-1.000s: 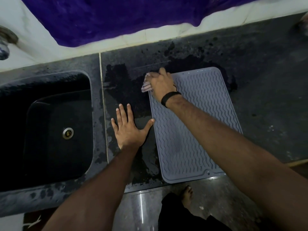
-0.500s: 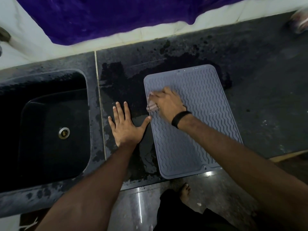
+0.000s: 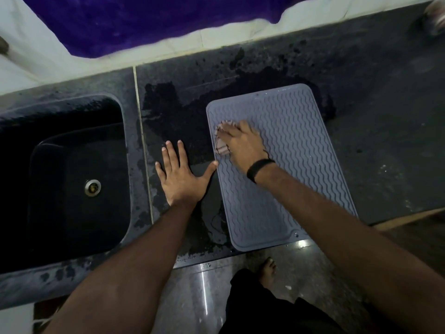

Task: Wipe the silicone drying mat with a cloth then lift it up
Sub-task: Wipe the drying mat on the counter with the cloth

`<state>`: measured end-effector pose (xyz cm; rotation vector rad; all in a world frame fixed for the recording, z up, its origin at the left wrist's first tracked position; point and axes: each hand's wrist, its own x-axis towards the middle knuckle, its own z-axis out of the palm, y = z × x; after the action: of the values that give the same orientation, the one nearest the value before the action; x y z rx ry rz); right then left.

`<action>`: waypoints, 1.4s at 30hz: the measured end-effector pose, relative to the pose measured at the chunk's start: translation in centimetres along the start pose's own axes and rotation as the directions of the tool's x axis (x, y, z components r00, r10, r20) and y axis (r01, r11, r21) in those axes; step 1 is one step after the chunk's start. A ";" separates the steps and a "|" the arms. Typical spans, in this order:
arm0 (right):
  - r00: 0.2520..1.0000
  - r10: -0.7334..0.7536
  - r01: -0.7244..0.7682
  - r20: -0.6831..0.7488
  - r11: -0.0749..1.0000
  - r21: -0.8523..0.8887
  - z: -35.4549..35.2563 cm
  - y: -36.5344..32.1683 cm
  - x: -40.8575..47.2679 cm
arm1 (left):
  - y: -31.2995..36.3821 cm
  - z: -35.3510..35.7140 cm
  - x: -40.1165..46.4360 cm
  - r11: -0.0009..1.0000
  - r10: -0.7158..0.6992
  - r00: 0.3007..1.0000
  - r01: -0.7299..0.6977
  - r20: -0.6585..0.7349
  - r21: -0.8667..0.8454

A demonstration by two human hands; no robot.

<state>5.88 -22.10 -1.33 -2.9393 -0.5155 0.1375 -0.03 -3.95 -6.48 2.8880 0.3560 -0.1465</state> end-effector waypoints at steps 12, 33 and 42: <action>0.997 0.026 -0.025 -0.076 1.000 0.017 -2.0 -0.5 -0.6 | 0.3 -0.2 0.1 1.000 -0.008 1.000 0.007 0.017 0.010; 1.000 0.024 -0.024 -0.010 0.998 0.056 -0.7 -1.7 -7.9 | 0.4 -0.3 0.0 1.000 -0.004 1.000 0.004 0.017 0.007; 0.998 0.001 -0.002 0.066 1.000 0.013 1.1 -2.8 -8.7 | 0.5 -0.6 0.0 1.000 -0.013 1.000 0.013 0.024 0.012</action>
<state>-3.29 -22.40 -1.36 -2.9306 -0.5194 0.2381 0.08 -4.27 -5.82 2.8932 0.3704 -0.1860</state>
